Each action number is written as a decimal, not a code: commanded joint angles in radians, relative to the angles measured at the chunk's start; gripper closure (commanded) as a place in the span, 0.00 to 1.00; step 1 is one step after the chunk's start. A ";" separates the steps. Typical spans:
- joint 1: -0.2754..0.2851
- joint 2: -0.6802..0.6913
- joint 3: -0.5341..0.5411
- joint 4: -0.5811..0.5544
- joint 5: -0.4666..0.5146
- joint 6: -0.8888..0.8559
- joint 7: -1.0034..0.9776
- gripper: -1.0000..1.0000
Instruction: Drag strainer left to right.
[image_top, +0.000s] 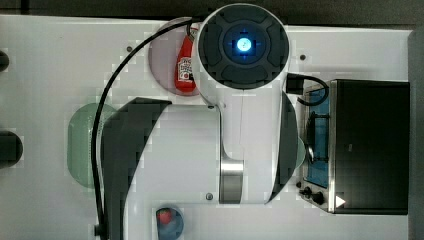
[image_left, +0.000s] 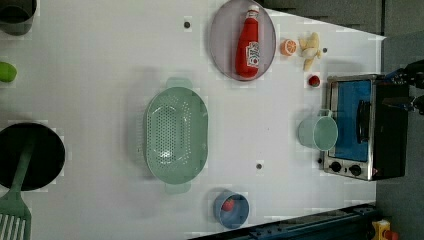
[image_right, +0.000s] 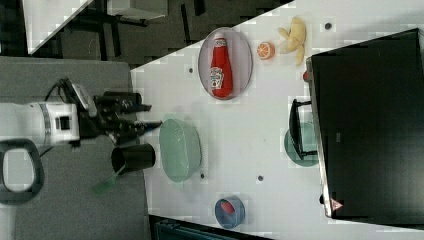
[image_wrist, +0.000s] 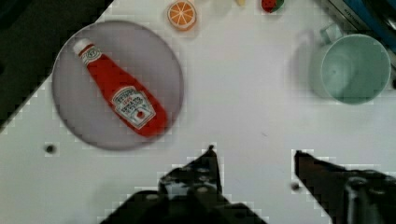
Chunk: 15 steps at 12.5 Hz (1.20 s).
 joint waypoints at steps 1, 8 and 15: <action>0.003 -0.420 -0.069 -0.225 -0.008 -0.180 -0.019 0.20; 0.043 -0.377 0.056 -0.250 0.058 -0.133 -0.004 0.00; 0.055 -0.110 0.413 -0.253 0.058 0.136 0.460 0.00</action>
